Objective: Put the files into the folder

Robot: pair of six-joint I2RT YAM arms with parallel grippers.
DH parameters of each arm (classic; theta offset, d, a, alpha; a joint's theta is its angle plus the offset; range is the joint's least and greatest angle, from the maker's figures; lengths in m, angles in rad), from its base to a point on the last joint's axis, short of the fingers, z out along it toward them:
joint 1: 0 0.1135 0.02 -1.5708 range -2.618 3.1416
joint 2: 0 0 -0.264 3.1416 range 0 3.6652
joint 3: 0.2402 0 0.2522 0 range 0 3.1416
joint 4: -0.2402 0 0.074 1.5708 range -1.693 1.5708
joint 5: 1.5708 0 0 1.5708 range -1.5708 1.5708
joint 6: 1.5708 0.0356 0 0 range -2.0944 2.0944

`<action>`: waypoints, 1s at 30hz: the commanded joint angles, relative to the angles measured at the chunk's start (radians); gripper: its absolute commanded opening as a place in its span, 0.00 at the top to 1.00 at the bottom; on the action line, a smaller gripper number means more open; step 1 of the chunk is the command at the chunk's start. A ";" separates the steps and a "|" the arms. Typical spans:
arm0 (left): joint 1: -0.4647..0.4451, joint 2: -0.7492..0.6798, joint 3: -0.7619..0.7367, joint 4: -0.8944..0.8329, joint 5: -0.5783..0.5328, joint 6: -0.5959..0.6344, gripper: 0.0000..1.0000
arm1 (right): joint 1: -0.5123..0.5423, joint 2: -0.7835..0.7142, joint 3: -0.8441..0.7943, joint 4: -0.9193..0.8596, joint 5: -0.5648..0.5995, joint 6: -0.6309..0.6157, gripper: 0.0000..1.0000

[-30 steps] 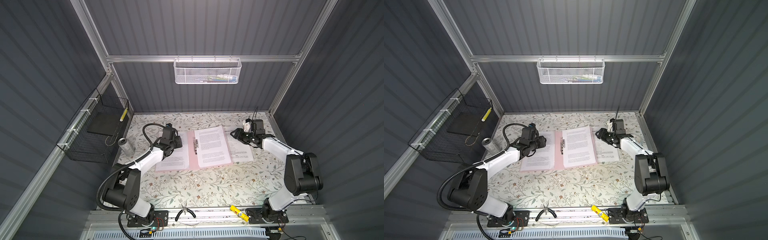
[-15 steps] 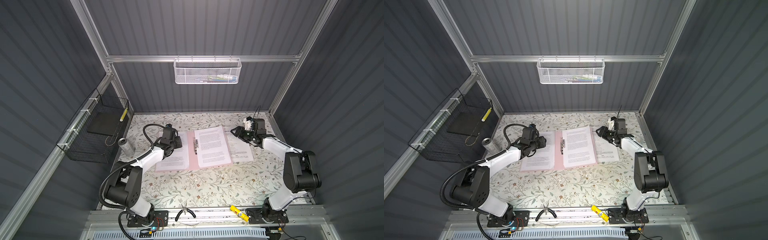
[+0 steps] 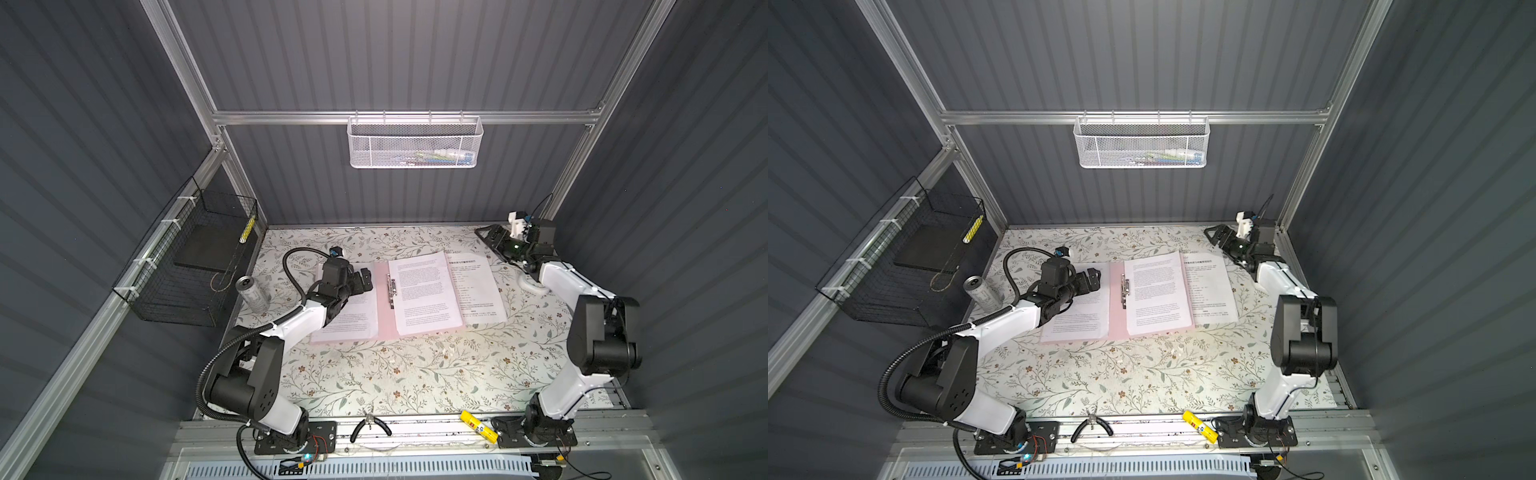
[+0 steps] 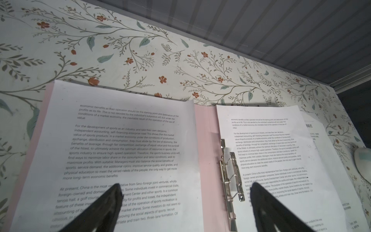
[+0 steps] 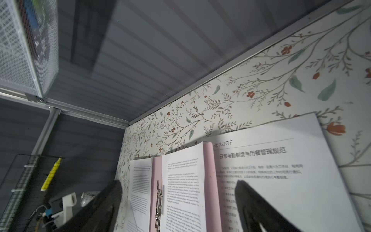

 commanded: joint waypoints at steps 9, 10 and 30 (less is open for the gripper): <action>0.012 -0.034 0.039 -0.062 0.079 0.065 0.00 | -0.044 -0.063 -0.058 -0.211 0.155 -0.140 0.04; 0.013 -0.032 0.037 -0.055 0.095 0.067 0.01 | -0.045 -0.058 -0.042 -0.254 0.134 -0.189 0.05; 0.013 0.028 0.053 -0.021 0.242 0.083 0.04 | -0.077 0.181 0.171 -0.723 0.156 -0.510 0.43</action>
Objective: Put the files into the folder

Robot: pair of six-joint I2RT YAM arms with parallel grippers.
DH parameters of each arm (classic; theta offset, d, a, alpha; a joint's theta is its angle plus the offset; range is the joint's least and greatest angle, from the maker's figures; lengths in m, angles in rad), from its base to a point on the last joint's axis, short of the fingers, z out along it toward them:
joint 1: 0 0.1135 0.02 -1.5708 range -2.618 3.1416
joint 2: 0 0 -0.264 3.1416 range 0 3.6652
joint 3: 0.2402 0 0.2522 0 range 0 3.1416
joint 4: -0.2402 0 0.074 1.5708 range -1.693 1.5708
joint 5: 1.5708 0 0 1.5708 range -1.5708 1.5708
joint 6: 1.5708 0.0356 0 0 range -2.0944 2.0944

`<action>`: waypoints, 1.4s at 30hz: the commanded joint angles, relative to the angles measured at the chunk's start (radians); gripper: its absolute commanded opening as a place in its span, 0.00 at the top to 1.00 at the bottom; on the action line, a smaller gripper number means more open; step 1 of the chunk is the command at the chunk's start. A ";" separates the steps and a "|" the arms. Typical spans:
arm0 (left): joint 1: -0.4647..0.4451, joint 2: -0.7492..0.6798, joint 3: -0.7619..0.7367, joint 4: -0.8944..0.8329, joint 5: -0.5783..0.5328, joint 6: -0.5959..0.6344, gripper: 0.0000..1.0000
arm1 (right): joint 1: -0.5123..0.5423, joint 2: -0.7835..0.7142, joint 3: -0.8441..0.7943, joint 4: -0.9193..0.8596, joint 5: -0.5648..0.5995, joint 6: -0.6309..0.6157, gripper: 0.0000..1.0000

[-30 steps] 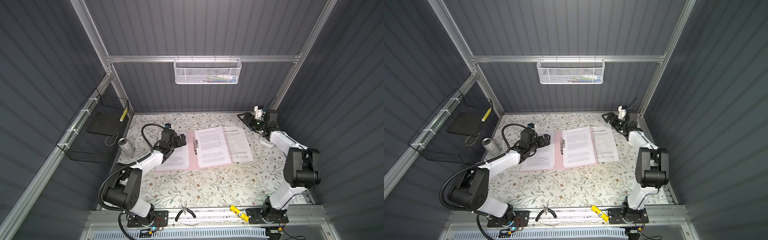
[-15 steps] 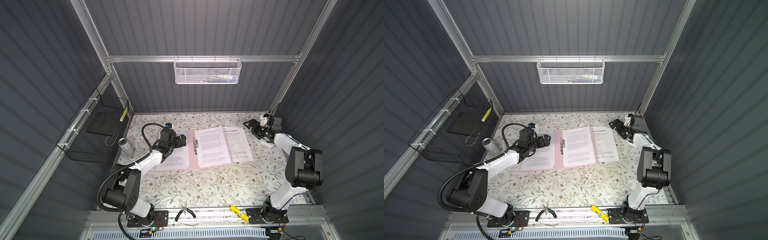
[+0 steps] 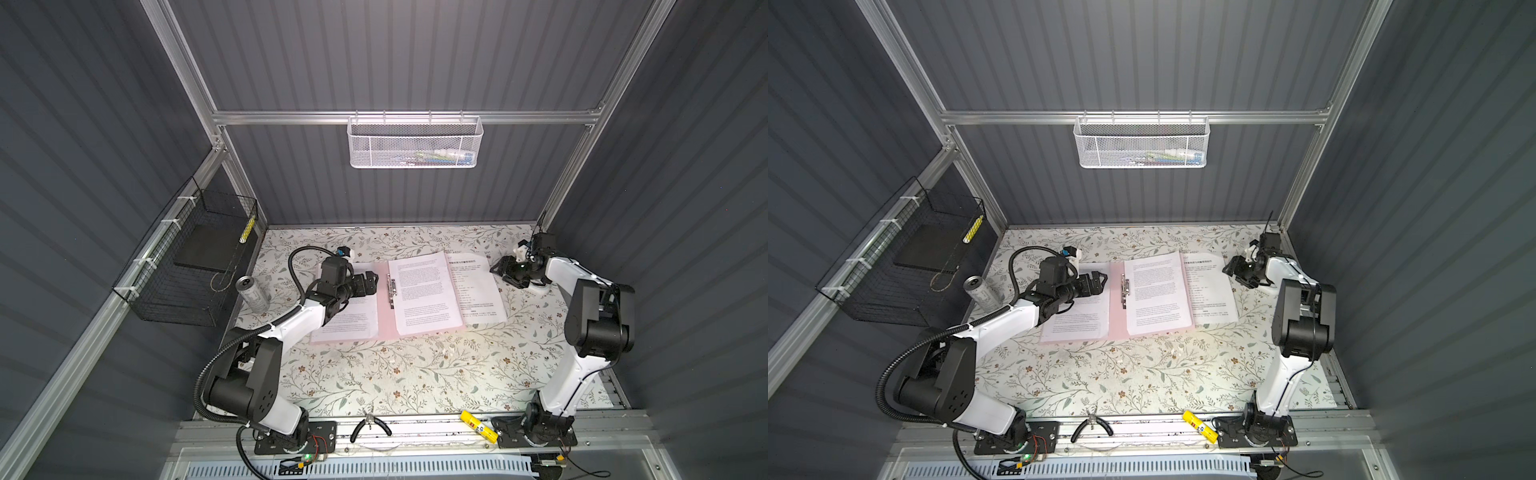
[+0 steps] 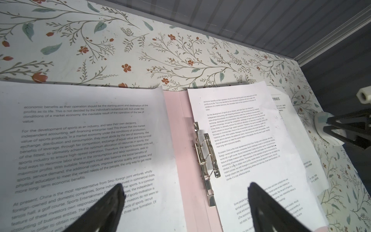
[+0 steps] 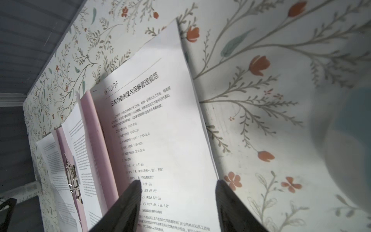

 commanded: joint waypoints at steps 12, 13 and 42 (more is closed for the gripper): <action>0.006 0.036 0.017 0.020 0.039 0.019 0.04 | -0.023 0.143 0.129 -0.226 0.011 -0.127 0.44; 0.006 0.037 0.018 0.020 0.039 0.019 0.04 | -0.024 0.156 0.140 -0.242 0.005 -0.131 0.44; 0.006 0.055 0.017 0.041 0.049 -0.003 0.06 | -0.029 0.216 0.183 -0.272 -0.191 -0.144 0.69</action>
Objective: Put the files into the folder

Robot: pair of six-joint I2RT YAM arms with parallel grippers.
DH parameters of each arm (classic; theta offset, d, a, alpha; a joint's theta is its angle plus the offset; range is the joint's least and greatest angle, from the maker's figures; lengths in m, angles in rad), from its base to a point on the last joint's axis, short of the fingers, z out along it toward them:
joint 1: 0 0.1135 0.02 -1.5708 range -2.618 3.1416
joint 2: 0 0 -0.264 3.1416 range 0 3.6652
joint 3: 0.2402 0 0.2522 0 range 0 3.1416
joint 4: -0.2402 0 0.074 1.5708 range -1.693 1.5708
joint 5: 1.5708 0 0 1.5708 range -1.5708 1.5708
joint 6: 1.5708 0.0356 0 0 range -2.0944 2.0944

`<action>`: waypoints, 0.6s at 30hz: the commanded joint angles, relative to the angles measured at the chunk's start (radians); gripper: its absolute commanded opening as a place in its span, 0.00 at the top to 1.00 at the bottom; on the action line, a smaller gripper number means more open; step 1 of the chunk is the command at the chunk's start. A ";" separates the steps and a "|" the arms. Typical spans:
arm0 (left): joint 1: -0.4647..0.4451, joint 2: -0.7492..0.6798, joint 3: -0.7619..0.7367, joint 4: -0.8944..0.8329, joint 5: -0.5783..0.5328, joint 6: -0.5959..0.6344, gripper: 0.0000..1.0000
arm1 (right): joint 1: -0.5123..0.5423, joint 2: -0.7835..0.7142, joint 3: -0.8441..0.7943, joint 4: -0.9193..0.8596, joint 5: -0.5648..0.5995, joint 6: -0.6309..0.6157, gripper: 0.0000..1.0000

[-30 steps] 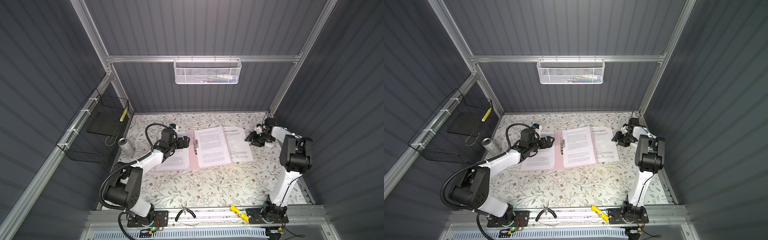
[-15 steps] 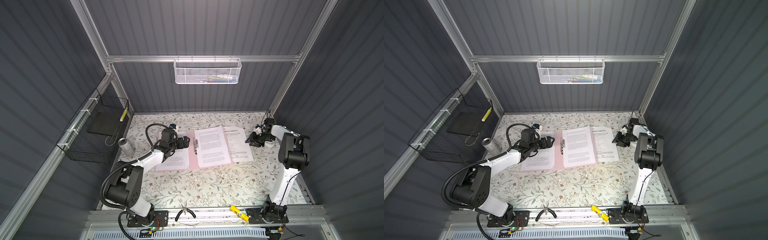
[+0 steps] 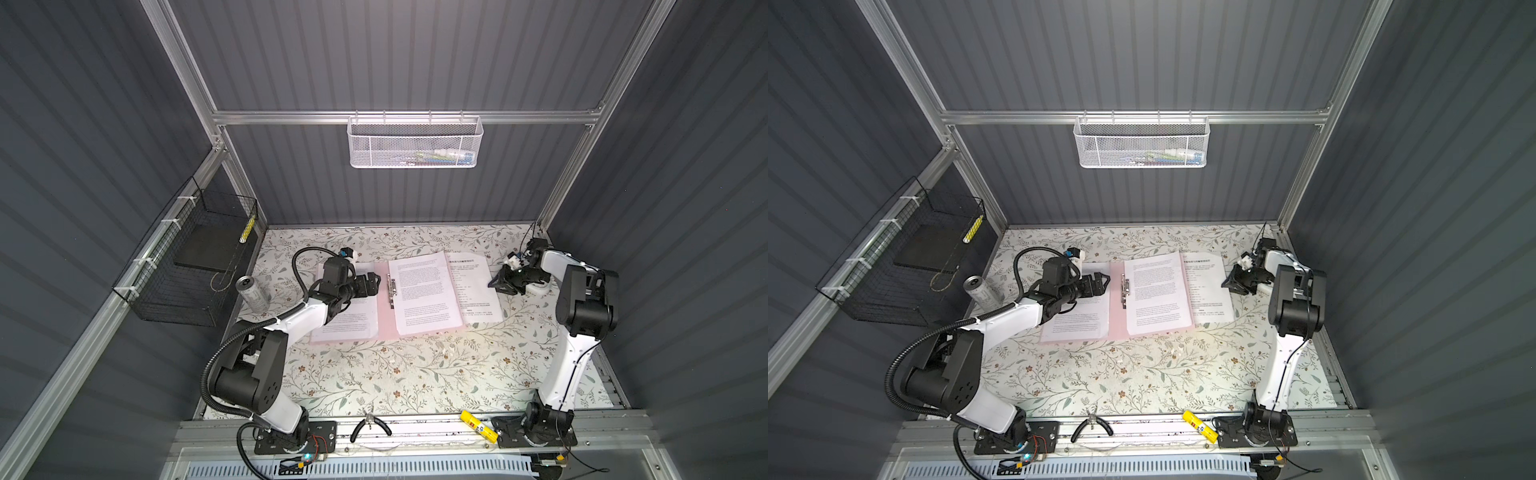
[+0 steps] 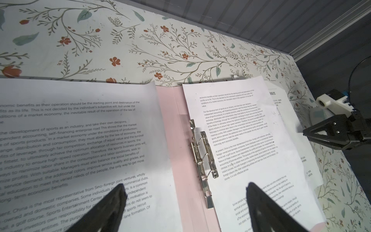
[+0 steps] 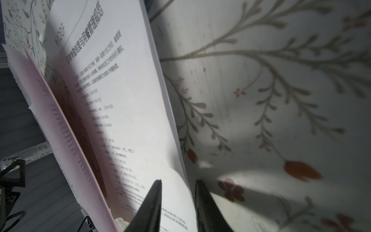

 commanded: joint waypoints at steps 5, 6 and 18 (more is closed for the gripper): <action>0.006 0.012 0.014 0.004 0.012 -0.003 0.06 | -0.001 0.005 -0.006 0.036 -0.130 0.004 0.71; 0.006 0.013 0.014 0.006 0.014 -0.005 0.06 | 0.001 0.003 -0.006 0.040 -0.137 0.005 0.71; 0.006 0.046 0.012 0.046 0.050 -0.030 0.07 | 0.075 0.007 0.021 0.022 -0.095 0.018 0.78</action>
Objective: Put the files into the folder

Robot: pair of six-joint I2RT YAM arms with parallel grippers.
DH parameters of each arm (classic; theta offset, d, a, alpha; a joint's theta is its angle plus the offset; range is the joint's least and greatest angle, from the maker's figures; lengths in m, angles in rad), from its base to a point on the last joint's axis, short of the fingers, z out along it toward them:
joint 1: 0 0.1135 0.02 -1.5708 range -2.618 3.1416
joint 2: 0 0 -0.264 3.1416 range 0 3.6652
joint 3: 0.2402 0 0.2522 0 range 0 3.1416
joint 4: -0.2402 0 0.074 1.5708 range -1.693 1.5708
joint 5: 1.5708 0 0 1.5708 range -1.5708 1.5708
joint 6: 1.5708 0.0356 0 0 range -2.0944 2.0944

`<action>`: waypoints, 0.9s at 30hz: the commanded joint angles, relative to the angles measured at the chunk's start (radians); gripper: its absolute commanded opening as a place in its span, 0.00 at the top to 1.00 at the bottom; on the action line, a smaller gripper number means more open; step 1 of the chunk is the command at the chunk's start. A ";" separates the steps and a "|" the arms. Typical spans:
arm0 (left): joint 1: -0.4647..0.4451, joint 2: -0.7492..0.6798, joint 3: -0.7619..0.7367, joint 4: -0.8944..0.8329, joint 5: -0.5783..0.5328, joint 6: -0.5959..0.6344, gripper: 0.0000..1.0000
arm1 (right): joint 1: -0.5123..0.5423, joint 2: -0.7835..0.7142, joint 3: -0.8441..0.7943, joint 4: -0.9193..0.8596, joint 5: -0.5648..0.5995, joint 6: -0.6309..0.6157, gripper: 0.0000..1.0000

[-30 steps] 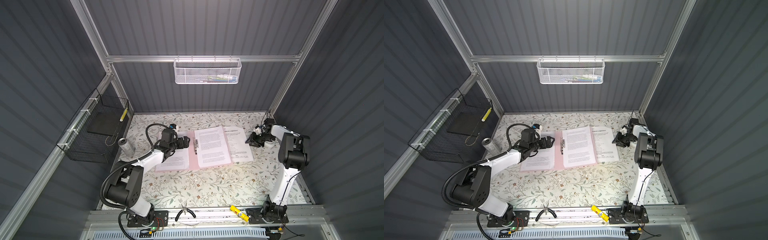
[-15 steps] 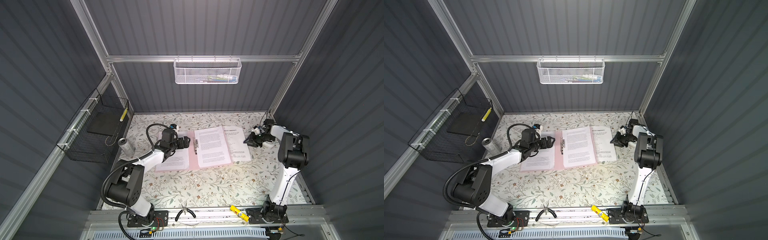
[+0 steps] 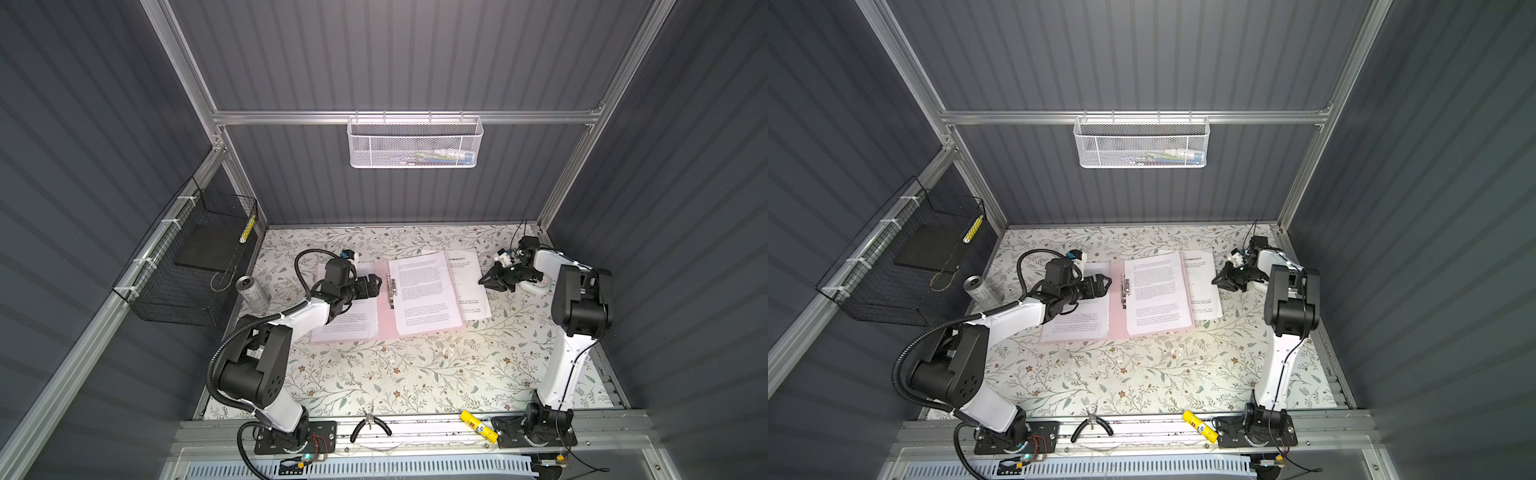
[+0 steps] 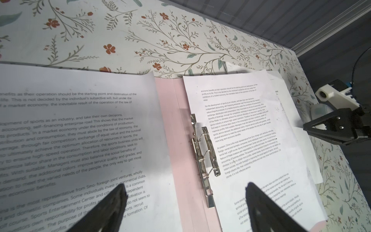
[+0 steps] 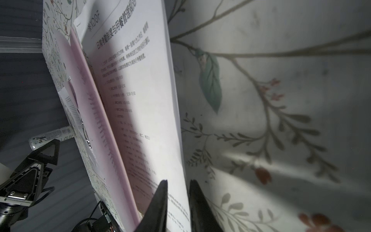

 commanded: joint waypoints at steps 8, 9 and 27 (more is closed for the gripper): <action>0.006 0.003 0.003 0.036 0.022 -0.011 0.07 | 0.027 0.003 0.034 -0.011 0.014 0.015 0.97; 0.006 0.003 0.000 0.039 0.023 -0.011 0.07 | 0.028 0.001 0.031 -0.005 0.010 0.019 1.00; 0.006 -0.014 0.010 0.043 0.048 -0.024 0.08 | 0.039 -0.248 -0.044 0.073 0.123 0.201 1.00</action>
